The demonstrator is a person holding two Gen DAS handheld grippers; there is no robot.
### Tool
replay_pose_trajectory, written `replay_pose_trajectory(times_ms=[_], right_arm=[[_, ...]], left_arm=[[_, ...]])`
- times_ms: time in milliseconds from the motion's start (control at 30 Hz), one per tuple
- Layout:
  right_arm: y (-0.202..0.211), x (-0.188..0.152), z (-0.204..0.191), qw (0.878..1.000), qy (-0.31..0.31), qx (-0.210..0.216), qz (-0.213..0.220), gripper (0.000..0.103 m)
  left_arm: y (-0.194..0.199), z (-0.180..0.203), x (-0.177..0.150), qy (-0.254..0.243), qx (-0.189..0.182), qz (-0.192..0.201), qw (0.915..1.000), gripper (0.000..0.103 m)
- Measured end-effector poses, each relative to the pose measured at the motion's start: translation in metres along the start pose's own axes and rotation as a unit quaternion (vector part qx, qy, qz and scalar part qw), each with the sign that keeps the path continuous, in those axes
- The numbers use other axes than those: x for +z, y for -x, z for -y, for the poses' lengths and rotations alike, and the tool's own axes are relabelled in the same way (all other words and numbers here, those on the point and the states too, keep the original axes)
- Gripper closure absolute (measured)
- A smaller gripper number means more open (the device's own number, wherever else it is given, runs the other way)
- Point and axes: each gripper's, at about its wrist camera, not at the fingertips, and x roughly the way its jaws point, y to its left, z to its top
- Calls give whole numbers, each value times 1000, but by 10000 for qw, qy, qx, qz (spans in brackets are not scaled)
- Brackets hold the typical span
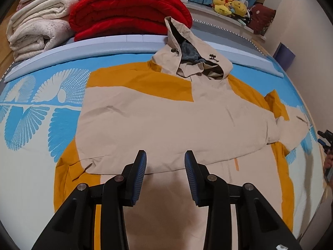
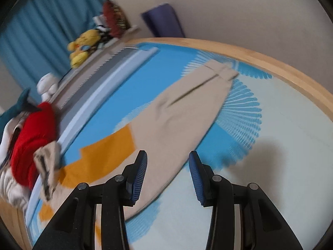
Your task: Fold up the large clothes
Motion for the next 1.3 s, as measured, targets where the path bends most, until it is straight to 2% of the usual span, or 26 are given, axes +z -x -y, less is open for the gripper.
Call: replay_pose_trajectory(times_ms=[133, 300, 367, 467, 633, 667, 733, 767, 867, 967, 1033, 1133, 1167, 1200, 1267, 1300], right_arm=[[-49, 26, 44, 9993, -305, -44, -213, 60], [-91, 42, 84, 9954, -899, 96, -309, 60], [-107, 43, 94, 9934, -1082, 28, -368, 60], [-123, 45, 103, 9909, -1295, 152, -336, 60], [-141, 54, 112, 9865, -1603, 342, -63, 61], [-143, 57, 111, 9861, -1624, 347, -20, 63], [-148, 60, 109, 9850, -1691, 335, 30, 81], [-149, 61, 109, 9839, -1762, 307, 25, 94], [-143, 65, 100, 9815, -1878, 315, 176, 98], [-122, 72, 67, 9876, -1479, 222, 481, 100], [-95, 76, 22, 9920, -861, 237, 895, 101], [-61, 70, -55, 9922, 41, 458, 1157, 101], [-52, 64, -74, 9910, 257, 555, 1190, 101], [-37, 52, -115, 9872, 705, 781, 1200, 101], [-17, 28, -166, 9792, 1246, 1124, 1144, 101], [-3, 3, -206, 9704, 1632, 1430, 1057, 101]], left_arm=[[-9, -1, 0, -34, 72, -46, 10000, 68], [-19, -3, -1, 13, 84, -92, 9999, 68], [-23, 0, -4, -82, 129, -130, 9998, 68], [-26, 3, -7, -173, 173, -173, 9996, 68], [-27, 9, -10, -303, 176, -150, 9993, 68], [-27, 10, -10, -315, 185, -145, 9992, 68], [-27, 10, -9, -303, 183, -142, 9993, 68], [-27, 9, -9, -273, 167, -138, 9994, 68], [-23, 5, -7, -186, 130, -107, 9997, 68], [-17, 1, -4, -89, 39, -75, 9999, 68], [-11, -2, -1, -51, 25, -20, 10000, 68], [-1, -10, 3, 70, -41, 48, 10000, 68], [2, -13, 4, 114, -55, 64, 9999, 68], [4, -15, 4, 150, -69, 76, 9998, 68], [10, -23, 6, 262, -121, 89, 9995, 68], [12, -26, 7, 315, -137, 93, 9994, 68]])
